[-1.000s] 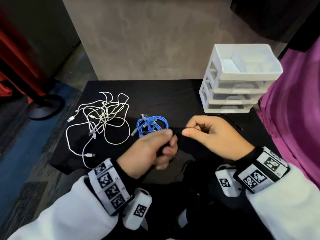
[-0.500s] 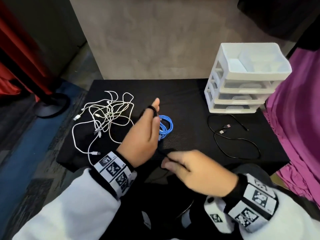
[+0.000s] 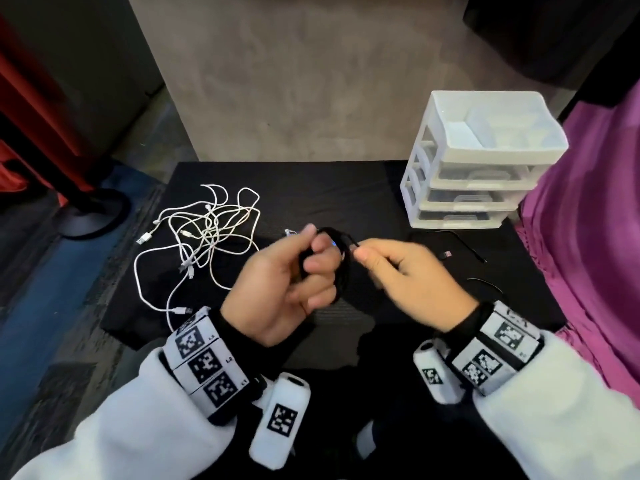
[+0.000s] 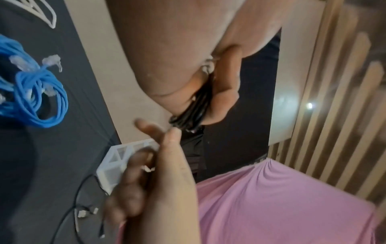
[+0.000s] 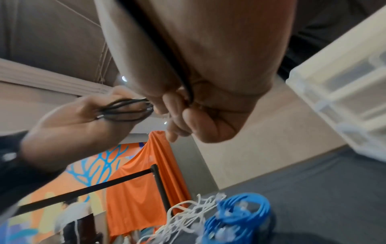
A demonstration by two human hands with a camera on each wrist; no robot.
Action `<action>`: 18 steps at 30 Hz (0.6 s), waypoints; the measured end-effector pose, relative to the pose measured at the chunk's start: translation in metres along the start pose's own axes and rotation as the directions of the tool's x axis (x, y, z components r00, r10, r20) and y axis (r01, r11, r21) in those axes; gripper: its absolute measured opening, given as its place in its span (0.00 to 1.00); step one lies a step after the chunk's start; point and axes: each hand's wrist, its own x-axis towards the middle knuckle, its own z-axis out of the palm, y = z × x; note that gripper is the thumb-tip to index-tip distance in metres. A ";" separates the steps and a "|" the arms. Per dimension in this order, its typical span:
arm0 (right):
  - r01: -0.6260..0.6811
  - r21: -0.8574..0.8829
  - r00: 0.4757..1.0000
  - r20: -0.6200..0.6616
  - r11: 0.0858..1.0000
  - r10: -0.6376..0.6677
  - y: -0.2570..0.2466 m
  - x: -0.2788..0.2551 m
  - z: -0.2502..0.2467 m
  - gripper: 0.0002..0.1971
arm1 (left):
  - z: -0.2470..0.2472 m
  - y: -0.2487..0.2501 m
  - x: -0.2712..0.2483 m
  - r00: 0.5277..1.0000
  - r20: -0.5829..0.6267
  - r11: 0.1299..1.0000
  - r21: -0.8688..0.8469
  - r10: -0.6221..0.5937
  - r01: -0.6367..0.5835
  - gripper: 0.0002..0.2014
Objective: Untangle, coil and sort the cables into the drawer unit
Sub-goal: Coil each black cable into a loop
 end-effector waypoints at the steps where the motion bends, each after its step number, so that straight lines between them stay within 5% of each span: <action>1: -0.008 -0.012 1.000 0.023 1.000 0.008 0.001 -0.004 0.012 0.16 | 0.003 0.002 0.001 0.998 -0.033 0.997 -0.049 0.058 -0.060 0.14; 3: -0.037 -0.020 0.995 0.096 0.999 0.039 0.005 -0.011 0.034 0.14 | 0.004 0.003 0.004 0.968 -0.159 0.980 -0.027 0.192 -0.199 0.15; 6: -0.043 -0.045 0.975 0.218 0.998 0.052 0.009 -0.025 0.056 0.07 | -0.005 0.004 0.012 0.859 -0.283 0.904 0.182 0.426 -0.388 0.14; 9: 0.049 -0.079 0.940 0.340 0.996 -0.019 0.003 -0.040 0.060 0.05 | -0.023 0.006 0.018 0.734 -0.324 0.743 0.569 0.597 -0.353 0.13; 11: 0.077 -0.078 0.938 0.344 0.994 -0.046 -0.007 -0.042 0.051 0.06 | -0.037 0.003 0.014 0.758 -0.162 0.450 0.873 0.632 -0.188 0.17; 14: 0.100 -0.107 0.967 0.245 0.989 -0.072 -0.019 -0.029 0.025 0.09 | -0.054 -0.011 0.002 0.868 -0.058 0.054 0.998 0.493 0.037 0.20; 16: 0.121 -0.116 0.984 0.143 0.986 -0.104 -0.024 -0.017 0.006 0.07 | -0.053 -0.021 -0.004 0.923 -0.065 0.116 0.993 0.379 0.022 0.18; 18: 0.109 -0.082 0.993 0.064 0.991 -0.104 -0.023 -0.006 -0.008 0.04 | -0.038 -0.029 -0.008 0.969 -0.127 0.428 0.903 0.212 0.025 0.21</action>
